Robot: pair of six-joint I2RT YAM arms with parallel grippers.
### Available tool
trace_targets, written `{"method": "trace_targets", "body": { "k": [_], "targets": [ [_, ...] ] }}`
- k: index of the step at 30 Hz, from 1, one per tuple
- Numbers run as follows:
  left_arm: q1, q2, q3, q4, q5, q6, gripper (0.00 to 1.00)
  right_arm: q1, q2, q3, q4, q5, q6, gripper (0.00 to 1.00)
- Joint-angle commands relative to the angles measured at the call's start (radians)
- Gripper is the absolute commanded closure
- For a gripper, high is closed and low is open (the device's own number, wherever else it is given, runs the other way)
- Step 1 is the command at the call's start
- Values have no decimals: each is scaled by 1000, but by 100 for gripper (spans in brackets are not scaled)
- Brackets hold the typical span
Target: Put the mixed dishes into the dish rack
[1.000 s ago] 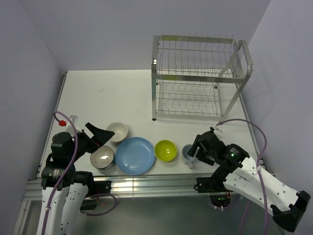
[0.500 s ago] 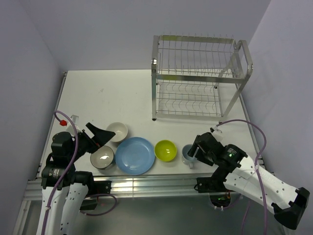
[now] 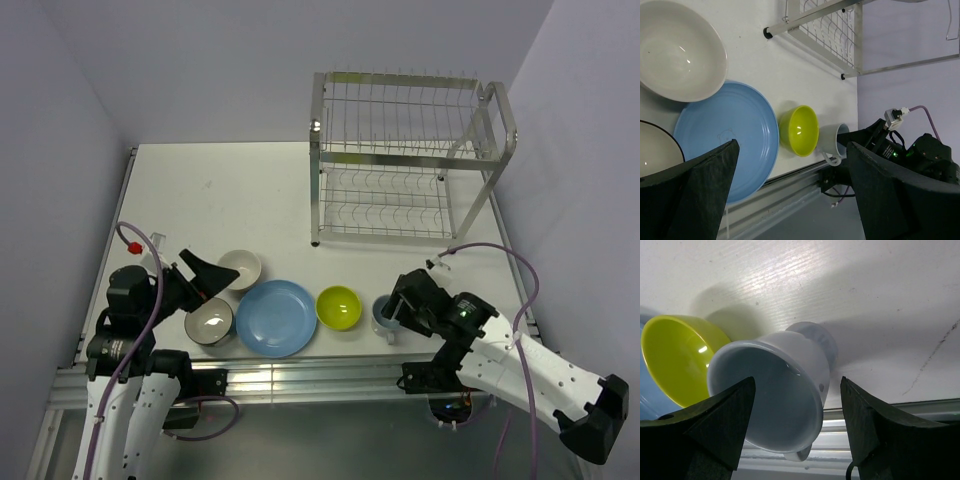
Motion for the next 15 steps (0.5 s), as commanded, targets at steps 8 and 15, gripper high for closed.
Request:
{"method": "trace_targets", "body": {
  "k": [8, 15],
  "targets": [
    [4, 19, 14, 54, 39, 12, 4, 7, 43, -15, 50, 83, 20, 26],
    [4, 36, 7, 77, 80, 12, 4, 7, 47, -2, 56, 91, 12, 30]
  ]
}}
